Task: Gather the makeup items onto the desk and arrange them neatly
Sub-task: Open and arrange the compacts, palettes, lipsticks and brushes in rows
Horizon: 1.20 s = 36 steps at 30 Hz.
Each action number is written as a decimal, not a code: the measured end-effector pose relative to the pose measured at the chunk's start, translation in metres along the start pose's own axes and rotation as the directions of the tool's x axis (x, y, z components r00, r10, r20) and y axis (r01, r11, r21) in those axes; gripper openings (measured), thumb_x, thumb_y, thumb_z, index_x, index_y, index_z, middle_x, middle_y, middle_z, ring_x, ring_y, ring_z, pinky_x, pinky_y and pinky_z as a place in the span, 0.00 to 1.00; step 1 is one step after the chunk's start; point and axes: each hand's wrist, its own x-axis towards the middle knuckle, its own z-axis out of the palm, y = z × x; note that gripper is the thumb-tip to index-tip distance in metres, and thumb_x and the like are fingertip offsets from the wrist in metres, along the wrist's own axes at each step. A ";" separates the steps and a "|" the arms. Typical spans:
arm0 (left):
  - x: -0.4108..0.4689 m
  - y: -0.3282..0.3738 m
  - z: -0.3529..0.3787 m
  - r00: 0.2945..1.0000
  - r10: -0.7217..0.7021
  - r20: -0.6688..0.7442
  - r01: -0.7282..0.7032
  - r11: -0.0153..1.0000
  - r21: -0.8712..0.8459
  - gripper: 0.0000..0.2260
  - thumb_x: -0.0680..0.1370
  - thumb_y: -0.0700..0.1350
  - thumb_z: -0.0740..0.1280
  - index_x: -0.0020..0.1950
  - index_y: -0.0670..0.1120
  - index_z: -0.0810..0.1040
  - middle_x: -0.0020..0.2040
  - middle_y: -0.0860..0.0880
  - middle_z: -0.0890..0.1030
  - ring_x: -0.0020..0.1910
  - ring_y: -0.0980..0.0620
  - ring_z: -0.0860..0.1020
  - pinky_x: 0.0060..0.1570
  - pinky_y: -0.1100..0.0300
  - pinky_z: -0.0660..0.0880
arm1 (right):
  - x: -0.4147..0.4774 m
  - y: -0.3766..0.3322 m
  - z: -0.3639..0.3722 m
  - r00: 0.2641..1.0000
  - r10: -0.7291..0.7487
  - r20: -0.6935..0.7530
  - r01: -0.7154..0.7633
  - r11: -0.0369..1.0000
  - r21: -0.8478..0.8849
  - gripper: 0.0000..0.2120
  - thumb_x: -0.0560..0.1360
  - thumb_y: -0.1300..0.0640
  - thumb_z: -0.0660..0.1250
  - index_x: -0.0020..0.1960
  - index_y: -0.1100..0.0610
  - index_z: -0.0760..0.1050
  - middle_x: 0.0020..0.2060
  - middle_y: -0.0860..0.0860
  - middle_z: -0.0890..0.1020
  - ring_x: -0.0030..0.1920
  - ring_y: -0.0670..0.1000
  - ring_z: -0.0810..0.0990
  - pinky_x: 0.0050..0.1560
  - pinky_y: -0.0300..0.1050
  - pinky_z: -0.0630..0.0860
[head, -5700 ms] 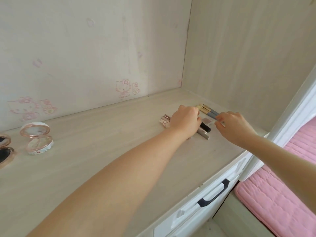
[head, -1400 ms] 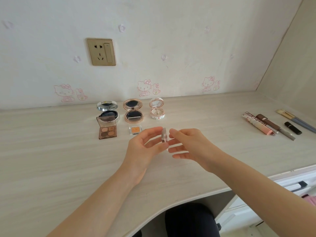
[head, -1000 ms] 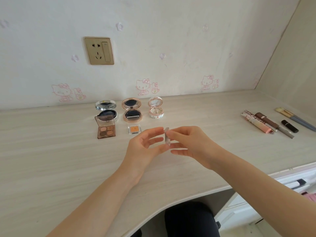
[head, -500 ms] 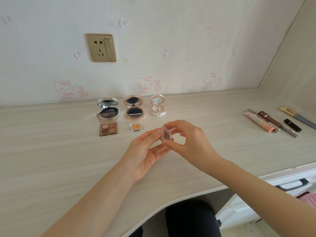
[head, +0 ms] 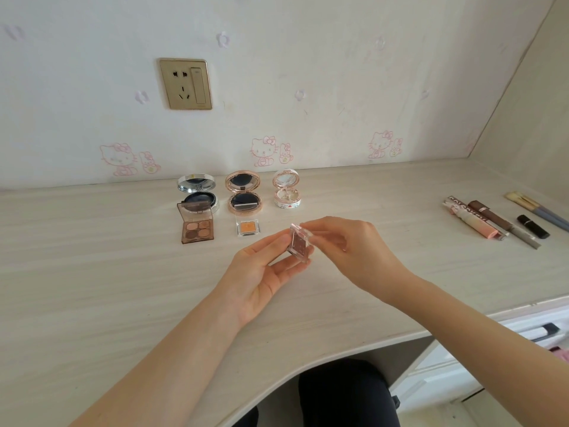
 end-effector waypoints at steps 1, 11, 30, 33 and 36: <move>0.000 0.000 0.000 1.000 0.000 0.005 0.000 1.000 -0.004 0.16 0.72 0.38 0.67 0.59 0.35 0.78 0.55 0.36 0.81 0.52 0.38 0.82 0.49 0.50 0.81 | 0.002 0.001 0.000 1.000 -0.013 -0.020 0.012 1.000 -0.025 0.09 0.78 0.58 0.65 0.55 0.50 0.80 0.46 0.42 0.84 0.49 0.39 0.82 0.55 0.40 0.77; 0.004 -0.004 -0.003 0.992 0.048 -0.115 -0.024 0.979 0.204 0.10 0.78 0.38 0.65 0.58 0.37 0.78 0.53 0.38 0.83 0.53 0.39 0.81 0.56 0.48 0.78 | 0.020 0.020 0.003 0.998 -0.056 -0.003 0.054 0.984 -0.169 0.12 0.78 0.65 0.61 0.57 0.56 0.78 0.45 0.46 0.84 0.45 0.37 0.81 0.47 0.24 0.71; 0.061 -0.007 -0.014 0.771 0.460 0.440 -0.244 -0.424 0.872 0.05 0.75 0.45 0.69 0.48 0.49 0.84 0.46 0.53 0.83 0.52 0.49 0.74 0.51 0.54 0.72 | 0.069 0.063 0.008 0.993 -0.022 0.120 0.066 0.923 -0.380 0.09 0.77 0.61 0.65 0.53 0.54 0.82 0.48 0.47 0.84 0.44 0.45 0.78 0.43 0.30 0.67; 0.068 -0.002 -0.017 0.767 0.439 0.468 -0.231 -0.491 0.840 0.06 0.75 0.45 0.69 0.48 0.49 0.85 0.47 0.54 0.84 0.53 0.49 0.74 0.52 0.54 0.72 | 0.074 0.067 0.009 0.993 -0.007 0.121 0.051 0.931 -0.360 0.10 0.77 0.61 0.65 0.54 0.54 0.82 0.49 0.48 0.84 0.46 0.46 0.79 0.46 0.32 0.67; 0.070 -0.004 -0.018 0.725 0.472 0.501 -0.210 -0.542 0.814 0.03 0.73 0.44 0.71 0.44 0.48 0.85 0.42 0.55 0.84 0.49 0.49 0.76 0.47 0.55 0.74 | 0.083 0.069 0.009 0.992 0.004 0.125 0.040 0.936 -0.348 0.09 0.77 0.60 0.65 0.53 0.54 0.82 0.48 0.47 0.85 0.43 0.42 0.75 0.43 0.26 0.66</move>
